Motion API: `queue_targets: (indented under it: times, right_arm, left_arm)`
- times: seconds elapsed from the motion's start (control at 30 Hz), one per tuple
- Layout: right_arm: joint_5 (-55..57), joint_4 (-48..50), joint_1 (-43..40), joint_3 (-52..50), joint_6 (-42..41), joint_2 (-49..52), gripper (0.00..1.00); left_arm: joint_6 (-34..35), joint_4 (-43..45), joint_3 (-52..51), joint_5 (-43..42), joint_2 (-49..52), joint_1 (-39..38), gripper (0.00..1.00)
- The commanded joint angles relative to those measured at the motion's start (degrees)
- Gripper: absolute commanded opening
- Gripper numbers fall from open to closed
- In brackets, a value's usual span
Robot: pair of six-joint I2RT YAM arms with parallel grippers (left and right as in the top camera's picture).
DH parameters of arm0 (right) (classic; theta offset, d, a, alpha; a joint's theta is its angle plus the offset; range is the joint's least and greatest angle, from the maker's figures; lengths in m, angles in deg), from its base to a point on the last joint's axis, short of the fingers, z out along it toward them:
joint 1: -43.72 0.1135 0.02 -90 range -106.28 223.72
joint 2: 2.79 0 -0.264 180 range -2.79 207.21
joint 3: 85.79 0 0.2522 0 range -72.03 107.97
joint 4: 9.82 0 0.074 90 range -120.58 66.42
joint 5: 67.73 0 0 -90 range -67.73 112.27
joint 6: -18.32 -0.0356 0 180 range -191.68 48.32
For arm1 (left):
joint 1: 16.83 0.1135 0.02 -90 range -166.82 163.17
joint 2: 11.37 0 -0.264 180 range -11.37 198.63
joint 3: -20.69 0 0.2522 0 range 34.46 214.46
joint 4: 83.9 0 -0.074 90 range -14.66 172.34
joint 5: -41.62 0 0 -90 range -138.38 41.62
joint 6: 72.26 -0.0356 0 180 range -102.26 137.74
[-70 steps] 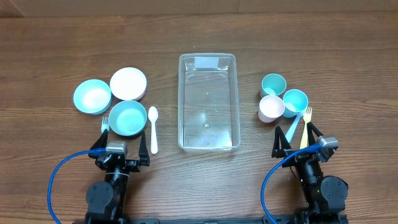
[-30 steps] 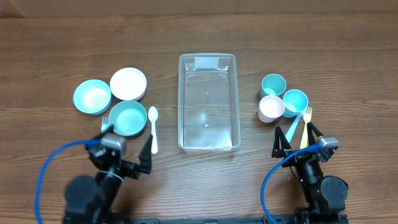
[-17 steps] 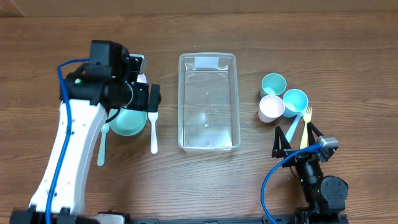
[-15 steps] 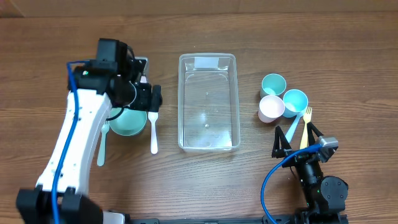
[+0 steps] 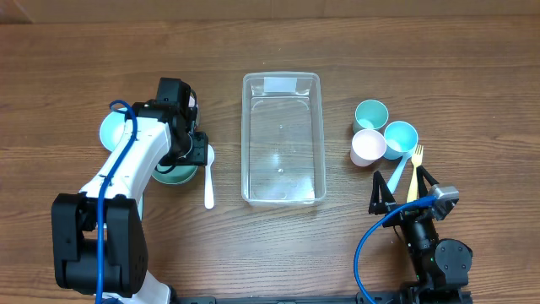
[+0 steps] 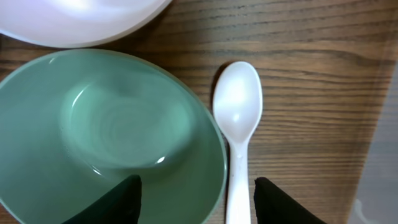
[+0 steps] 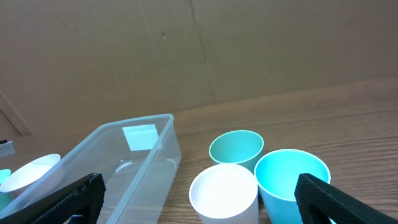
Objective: Pack container
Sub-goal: 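Move the left gripper to the teal bowl and grasp its rim, then carry the teal bowl with the left gripper into the container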
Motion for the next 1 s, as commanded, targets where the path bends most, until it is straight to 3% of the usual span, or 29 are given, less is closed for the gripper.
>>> queue_targets:
  times: [0.0,0.23,0.37,0.5,0.57,0.67,0.97]
  right_arm:
    - [0.50,0.28,0.26,-0.59,0.15,-0.42,1.00]
    - [0.50,0.28,0.26,-0.59,0.17,-0.42,1.00]
    - [0.50,0.28,0.26,-0.59,0.15,-0.42,1.00]
    - [0.50,0.28,0.26,-0.59,0.15,-0.42,1.00]
    - [0.50,0.28,0.26,-0.59,0.15,-0.42,1.00]
    - [0.50,0.28,0.26,-0.59,0.15,-0.42,1.00]
    - [0.50,0.28,0.26,-0.59,0.17,-0.42,1.00]
  left_arm:
    - [0.70,2.23,-1.57,2.12,-0.24,-0.09,0.45]
    - [-0.66,7.54,-4.33,5.22,-0.04,-4.87,0.50]
    - [-0.59,7.78,-4.33,11.32,-0.04,-6.29,0.44]
    - [-0.59,7.96,-4.35,12.09,0.00,-6.19,0.41]
    - [-0.50,8.22,-4.35,11.37,0.11,-6.21,0.32]
    - [-0.35,8.66,-4.35,10.38,0.11,-6.21,0.26]
    - [-0.37,9.29,-4.35,10.45,3.89,-6.19,0.24]
